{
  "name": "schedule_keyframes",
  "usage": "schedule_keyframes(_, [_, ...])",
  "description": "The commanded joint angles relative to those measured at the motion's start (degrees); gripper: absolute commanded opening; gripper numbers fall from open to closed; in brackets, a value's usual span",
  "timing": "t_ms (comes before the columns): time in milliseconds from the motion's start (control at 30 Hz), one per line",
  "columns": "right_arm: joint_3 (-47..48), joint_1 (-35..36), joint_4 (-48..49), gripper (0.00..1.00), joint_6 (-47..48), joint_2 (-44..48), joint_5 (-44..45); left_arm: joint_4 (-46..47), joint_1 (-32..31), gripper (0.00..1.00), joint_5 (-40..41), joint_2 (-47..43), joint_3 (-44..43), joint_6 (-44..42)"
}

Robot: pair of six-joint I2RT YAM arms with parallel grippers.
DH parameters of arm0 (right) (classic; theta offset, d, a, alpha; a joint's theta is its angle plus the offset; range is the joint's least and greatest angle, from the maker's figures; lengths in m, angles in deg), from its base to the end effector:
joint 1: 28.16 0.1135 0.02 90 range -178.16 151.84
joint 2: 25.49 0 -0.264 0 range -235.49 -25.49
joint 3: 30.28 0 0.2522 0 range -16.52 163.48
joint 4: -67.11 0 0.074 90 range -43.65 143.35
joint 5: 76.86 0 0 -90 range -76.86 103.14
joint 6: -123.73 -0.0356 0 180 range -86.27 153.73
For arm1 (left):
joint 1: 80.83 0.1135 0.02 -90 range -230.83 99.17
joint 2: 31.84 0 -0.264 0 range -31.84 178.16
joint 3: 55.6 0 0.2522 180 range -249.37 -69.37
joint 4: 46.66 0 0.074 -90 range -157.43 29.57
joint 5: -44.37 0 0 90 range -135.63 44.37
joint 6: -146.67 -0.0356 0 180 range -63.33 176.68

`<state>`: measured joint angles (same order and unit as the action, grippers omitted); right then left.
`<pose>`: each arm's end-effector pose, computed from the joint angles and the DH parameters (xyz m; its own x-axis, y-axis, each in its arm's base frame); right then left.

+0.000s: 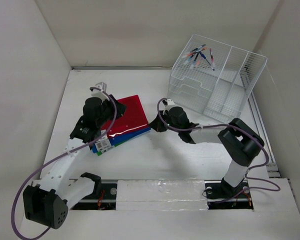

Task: Organize the desk

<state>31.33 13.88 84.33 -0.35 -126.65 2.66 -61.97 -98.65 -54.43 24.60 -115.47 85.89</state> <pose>0.2678 0.2502 0.1705 -0.6727 0.1354 -0.7274 -0.4908 0.6541 0.5756 0.2198 -0.0764 0.3261 -0.3883 -0.3819 -0.8387 0.2927 0.8119 -0.5052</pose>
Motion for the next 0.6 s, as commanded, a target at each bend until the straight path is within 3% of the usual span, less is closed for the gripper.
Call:
schedule_keyframes(0, [-2.3,0.8,4.3,0.00,-1.1,4.1,-0.3,5.0,0.3,0.20,2.3,-3.4,6.2,8.7])
schedule_keyframes(67, [-2.4,0.8,3.5,0.00,-1.6,4.3,1.2,6.5,-0.2,0.30,5.1,-5.4,8.0,10.0])
schedule_keyframes(100, [-1.5,0.8,2.3,0.05,-1.5,4.0,1.6,5.9,-1.8,0.32,6.8,-5.7,8.2,10.2])
schedule_keyframes(167, [0.0,0.8,1.1,0.26,-1.3,1.9,0.0,4.7,-2.4,0.38,8.2,-6.4,8.5,9.8])
schedule_keyframes(233, [2.6,-0.6,0.2,0.27,-0.6,-0.1,-4.1,5.0,-2.4,0.41,8.2,-7.0,10.0,10.0])
schedule_keyframes(333, [2.9,-2.2,0.6,0.29,-0.5,-0.3,-4.2,6.0,-2.4,0.42,8.2,-7.7,12.2,9.6])
schedule_keyframes(467, [3.4,-4.9,1.4,0.39,-0.3,-1.3,-6.1,8.7,-2.4,0.43,10.1,-7.9,15.0,8.8])
schedule_keyframes(567, [4.3,-4.9,1.6,0.40,-0.3,-2.2,-6.7,10.8,-2.4,0.44,11.1,-6.6,16.0,8.8])
